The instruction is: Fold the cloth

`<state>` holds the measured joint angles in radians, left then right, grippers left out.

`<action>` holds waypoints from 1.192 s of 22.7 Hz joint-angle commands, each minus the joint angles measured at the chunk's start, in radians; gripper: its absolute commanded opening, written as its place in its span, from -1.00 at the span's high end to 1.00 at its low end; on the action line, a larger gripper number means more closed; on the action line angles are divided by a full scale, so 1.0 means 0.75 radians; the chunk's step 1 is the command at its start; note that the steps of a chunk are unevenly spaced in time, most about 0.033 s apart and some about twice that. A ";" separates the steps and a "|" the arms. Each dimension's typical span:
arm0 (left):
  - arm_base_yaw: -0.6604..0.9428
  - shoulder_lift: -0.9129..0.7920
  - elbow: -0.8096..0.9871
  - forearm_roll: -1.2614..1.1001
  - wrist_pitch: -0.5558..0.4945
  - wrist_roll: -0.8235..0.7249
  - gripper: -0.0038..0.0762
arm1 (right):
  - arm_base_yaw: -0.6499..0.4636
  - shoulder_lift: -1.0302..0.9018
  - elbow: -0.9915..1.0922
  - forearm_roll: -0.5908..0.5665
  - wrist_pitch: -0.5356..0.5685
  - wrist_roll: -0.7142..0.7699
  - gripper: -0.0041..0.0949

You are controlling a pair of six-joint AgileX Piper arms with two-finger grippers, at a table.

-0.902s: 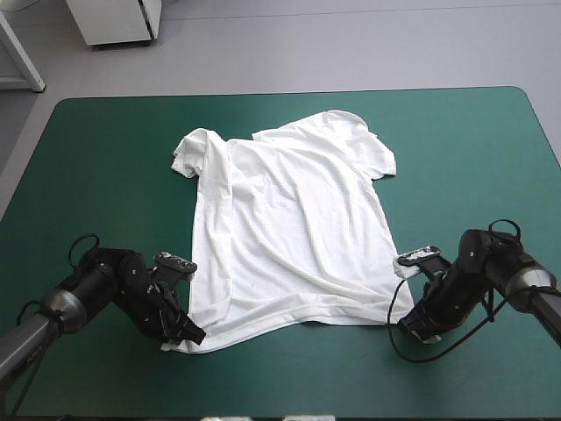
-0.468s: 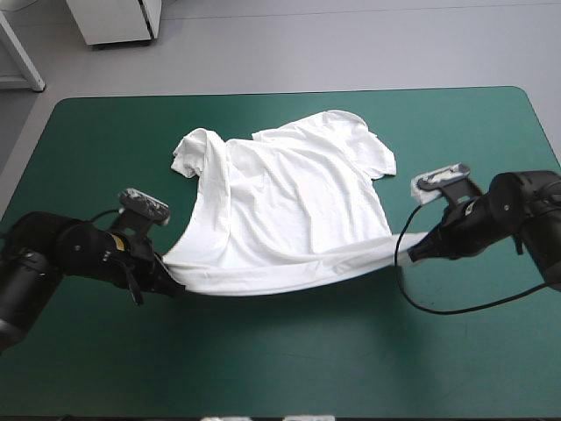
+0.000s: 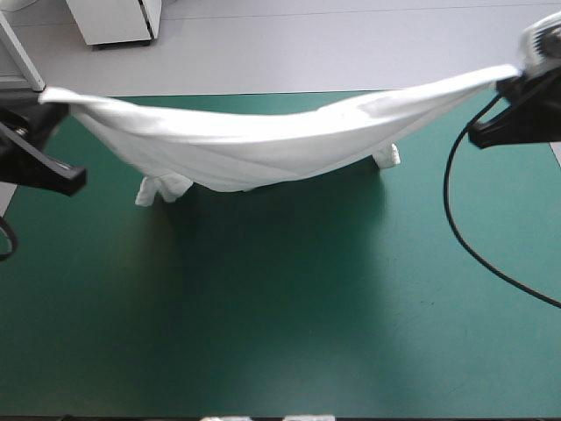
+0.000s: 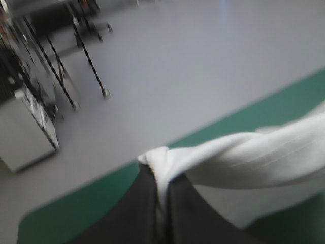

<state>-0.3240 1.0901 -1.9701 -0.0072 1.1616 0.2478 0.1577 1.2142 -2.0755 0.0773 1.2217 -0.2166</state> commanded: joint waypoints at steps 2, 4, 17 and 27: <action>-0.008 0.087 -0.340 -0.024 -0.224 0.007 0.93 | -0.001 0.028 -0.330 -0.014 -0.234 0.009 0.94; -0.008 0.126 -0.450 -0.072 -0.290 0.024 0.93 | -0.001 0.054 -0.445 -0.014 -0.311 0.015 0.94; -0.008 0.385 -0.605 -0.039 -0.821 0.149 0.93 | -0.006 0.339 -0.627 -0.173 -0.776 0.169 0.94; 0.043 0.944 -0.825 0.010 -1.536 0.123 0.93 | -0.269 0.794 -0.857 -0.004 -1.263 0.203 0.94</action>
<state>-0.3148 1.8027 -2.4825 0.0084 0.1726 0.3594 -0.0035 1.8219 -2.6264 0.0437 0.4028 -0.0631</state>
